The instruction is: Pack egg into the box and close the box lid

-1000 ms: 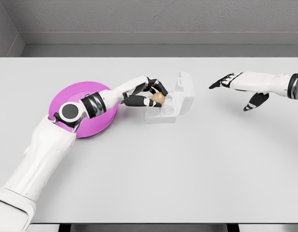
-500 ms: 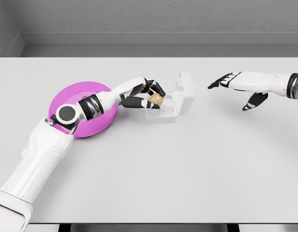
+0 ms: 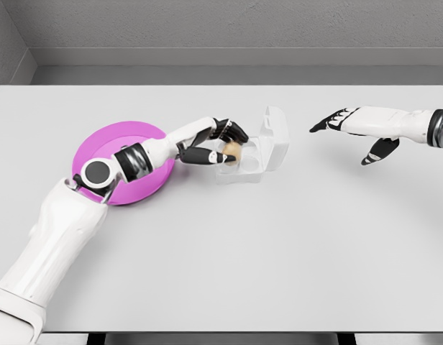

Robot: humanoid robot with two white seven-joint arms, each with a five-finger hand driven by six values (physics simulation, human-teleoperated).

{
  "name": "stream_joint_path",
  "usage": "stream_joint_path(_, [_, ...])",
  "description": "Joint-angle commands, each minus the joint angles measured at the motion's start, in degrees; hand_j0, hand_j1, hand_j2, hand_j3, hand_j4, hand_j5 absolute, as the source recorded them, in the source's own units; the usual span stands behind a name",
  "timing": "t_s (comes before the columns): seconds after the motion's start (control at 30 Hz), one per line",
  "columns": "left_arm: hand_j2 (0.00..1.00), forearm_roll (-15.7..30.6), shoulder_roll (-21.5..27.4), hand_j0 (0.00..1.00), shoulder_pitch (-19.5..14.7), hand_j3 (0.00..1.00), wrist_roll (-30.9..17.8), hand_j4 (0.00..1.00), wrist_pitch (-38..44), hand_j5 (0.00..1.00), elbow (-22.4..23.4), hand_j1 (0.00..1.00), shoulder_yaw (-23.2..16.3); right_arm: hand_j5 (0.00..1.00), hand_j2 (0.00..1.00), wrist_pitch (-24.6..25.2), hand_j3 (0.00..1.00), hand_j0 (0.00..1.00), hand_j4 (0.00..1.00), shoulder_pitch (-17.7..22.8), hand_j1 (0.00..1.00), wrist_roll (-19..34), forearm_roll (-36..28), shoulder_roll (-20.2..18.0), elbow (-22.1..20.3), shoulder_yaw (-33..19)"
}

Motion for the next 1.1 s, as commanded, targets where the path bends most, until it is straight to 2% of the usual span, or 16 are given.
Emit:
stream_joint_path(0.0, [0.65, 0.5, 0.5, 0.65, 0.0, 0.65, 0.0, 0.65, -0.5, 0.65, -0.3, 0.65, 0.1, 1.00, 1.00, 0.2, 1.00, 1.00, 1.00, 0.0, 1.00, 0.0, -0.3, -0.1, 0.0, 0.0])
stream_joint_path(0.2, [0.68, 0.5, 1.2, 0.68, -0.1, 0.68, 0.0, 0.68, -0.6, 0.68, -0.6, 0.68, 0.1, 1.00, 1.00, 0.2, 1.00, 1.00, 1.00, 0.0, 1.00, 0.0, -0.3, -0.2, 0.1, 0.0])
stream_joint_path(0.27, [0.68, 1.9, 2.3, 0.68, -0.3, 0.68, 0.0, 0.68, -0.7, 0.68, -2.0, 0.68, 0.1, 1.00, 1.00, 0.2, 1.00, 1.00, 1.00, 0.0, 1.00, 0.0, -0.3, -0.1, 0.1, 0.0])
stream_joint_path(0.3, [0.68, 5.3, 5.2, 0.68, -0.5, 0.68, 0.0, 0.68, -0.6, 0.68, -4.8, 0.68, 0.1, 1.00, 1.00, 0.2, 1.00, 1.00, 1.00, 0.0, 1.00, 0.0, -0.3, -0.1, 0.1, 0.0])
stream_joint_path(0.37, [0.74, 8.1, 9.4, 0.74, -0.8, 0.74, 0.0, 0.74, -0.5, 0.74, -9.0, 0.74, 0.0, 1.00, 1.00, 0.2, 1.00, 1.00, 1.00, -0.1, 1.00, 0.0, -0.3, -0.1, 0.1, 0.0])
stream_joint_path(0.4, [0.84, 9.9, 13.3, 0.84, -0.9, 0.84, 0.0, 0.84, -0.4, 0.84, -12.4, 0.84, -0.2, 1.00, 1.00, 0.2, 1.00, 1.00, 1.00, -0.1, 1.00, 0.0, -0.3, -0.2, 0.1, 0.0])
stream_joint_path(0.43, [1.00, 10.7, 19.0, 1.00, -0.9, 1.00, 0.0, 1.00, -0.7, 1.00, -15.6, 1.00, -0.4, 1.00, 1.00, 0.2, 1.00, 1.00, 1.00, 0.0, 1.00, 0.0, -0.3, -0.2, 0.1, 0.0])
stream_joint_path(0.5, [1.00, 9.5, 30.1, 1.00, -1.0, 1.00, 0.0, 1.00, -1.1, 1.00, -20.8, 1.00, -0.5, 1.00, 1.00, 0.2, 1.00, 1.00, 1.00, 0.0, 1.00, 0.0, -0.3, -0.2, 0.1, 0.0])
stream_joint_path(0.57, [1.00, 3.6, 36.7, 1.00, -0.6, 1.00, 0.0, 1.00, -2.7, 1.00, -24.6, 1.00, 0.4, 1.00, 1.00, 0.2, 1.00, 1.00, 1.00, -0.2, 1.00, 0.0, -0.3, -0.2, 0.1, 0.0])
stream_joint_path(0.6, [1.00, -1.0, 37.0, 1.00, 0.0, 1.00, 0.0, 1.00, -4.5, 1.00, -25.2, 1.00, 2.4, 1.00, 1.00, 0.2, 1.00, 1.00, 1.00, -0.1, 1.00, 0.0, -0.3, -0.2, 0.1, 0.0])
stream_joint_path(0.63, [1.00, -6.8, 37.2, 1.00, 1.1, 1.00, 0.0, 1.00, -10.8, 1.00, -25.2, 1.00, 3.1, 1.00, 1.00, 0.2, 1.00, 1.00, 1.00, 0.0, 1.00, 0.0, -0.3, -0.2, 0.1, 0.0])
stream_joint_path(0.7, [1.00, -7.5, 37.8, 1.00, 1.3, 1.00, 0.0, 1.00, -20.7, 1.00, -25.0, 1.00, 3.1, 1.00, 1.00, 0.2, 1.00, 1.00, 1.00, 0.0, 1.00, 0.0, -0.3, 0.3, -0.3, 0.1])
stream_joint_path(0.73, [1.00, -7.5, 37.8, 1.00, 1.9, 1.00, 0.0, 1.00, -22.4, 1.00, -24.9, 1.00, 3.1, 1.00, 1.00, 0.2, 1.00, 1.00, 1.00, 0.1, 1.00, 0.0, -0.3, 0.3, -1.2, 0.1])
stream_joint_path(0.83, [1.00, -7.9, 37.9, 1.00, 2.5, 1.00, 0.0, 1.00, -22.4, 1.00, -22.3, 1.00, 3.2, 1.00, 1.00, 0.2, 1.00, 1.00, 1.00, 0.4, 1.00, 0.0, -0.3, 0.0, -3.9, 0.1])
stream_joint_path(0.9, [1.00, -7.7, 37.9, 1.00, 3.9, 1.00, 0.0, 1.00, -22.4, 1.00, -22.4, 1.00, 3.0, 1.00, 1.00, 0.2, 1.00, 1.00, 1.00, 0.4, 1.00, 0.0, -0.3, -0.1, -6.3, 0.1])
stream_joint_path(1.07, [1.00, -7.7, 37.8, 1.00, 4.1, 1.00, 0.0, 1.00, -22.4, 1.00, -22.3, 1.00, 3.0, 1.00, 1.00, 0.2, 1.00, 1.00, 1.00, 0.1, 1.00, 0.0, -0.3, -0.1, -8.0, 0.0])
